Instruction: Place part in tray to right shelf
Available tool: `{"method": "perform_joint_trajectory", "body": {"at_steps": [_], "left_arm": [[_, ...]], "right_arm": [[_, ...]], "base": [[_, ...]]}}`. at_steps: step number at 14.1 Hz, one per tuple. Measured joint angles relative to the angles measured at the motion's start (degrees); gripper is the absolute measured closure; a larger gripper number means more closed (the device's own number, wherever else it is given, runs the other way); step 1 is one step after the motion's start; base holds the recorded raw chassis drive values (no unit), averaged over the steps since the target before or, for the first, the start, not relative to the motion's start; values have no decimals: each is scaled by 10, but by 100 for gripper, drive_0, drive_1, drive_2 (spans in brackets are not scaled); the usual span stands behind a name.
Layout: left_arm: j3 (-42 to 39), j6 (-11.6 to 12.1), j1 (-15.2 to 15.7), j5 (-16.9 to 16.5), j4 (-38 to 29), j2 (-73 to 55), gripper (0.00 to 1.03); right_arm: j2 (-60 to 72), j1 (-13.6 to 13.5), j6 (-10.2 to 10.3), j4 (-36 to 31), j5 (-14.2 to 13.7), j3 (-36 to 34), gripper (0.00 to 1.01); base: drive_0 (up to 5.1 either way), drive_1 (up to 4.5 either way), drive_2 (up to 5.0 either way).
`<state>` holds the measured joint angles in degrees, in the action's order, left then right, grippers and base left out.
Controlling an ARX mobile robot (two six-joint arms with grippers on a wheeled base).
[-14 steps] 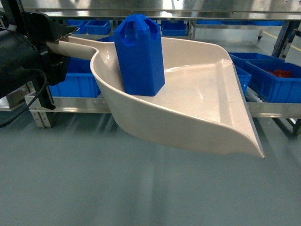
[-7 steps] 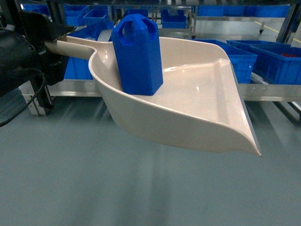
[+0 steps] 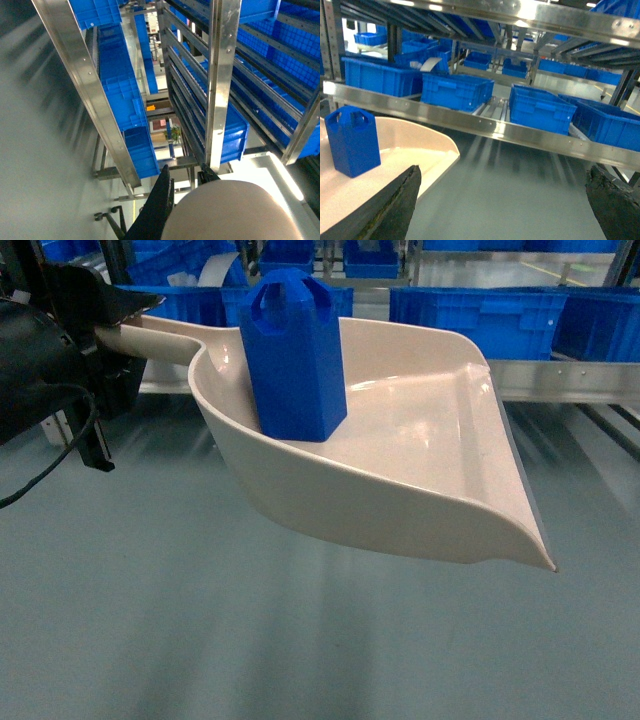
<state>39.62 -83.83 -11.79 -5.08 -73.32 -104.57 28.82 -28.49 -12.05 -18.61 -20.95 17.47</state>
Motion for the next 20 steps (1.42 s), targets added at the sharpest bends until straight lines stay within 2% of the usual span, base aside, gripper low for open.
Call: {"method": "perform_joint_trajectory", "body": {"at_steps": [2,10,20], "left_arm": [[0,1,0,0,1,0,91],[-1,1,0,0,1,0,91],[0,0,-2,-3,0,0,91]], "right_arm": [[0,0,0,0,0,-1,3],[0,0,0,0,0,-1,3],[0,0,0,-1,-1,-1,3]], "base": [[0,0,0],[267,215,-507],[20,414,-375]]}}
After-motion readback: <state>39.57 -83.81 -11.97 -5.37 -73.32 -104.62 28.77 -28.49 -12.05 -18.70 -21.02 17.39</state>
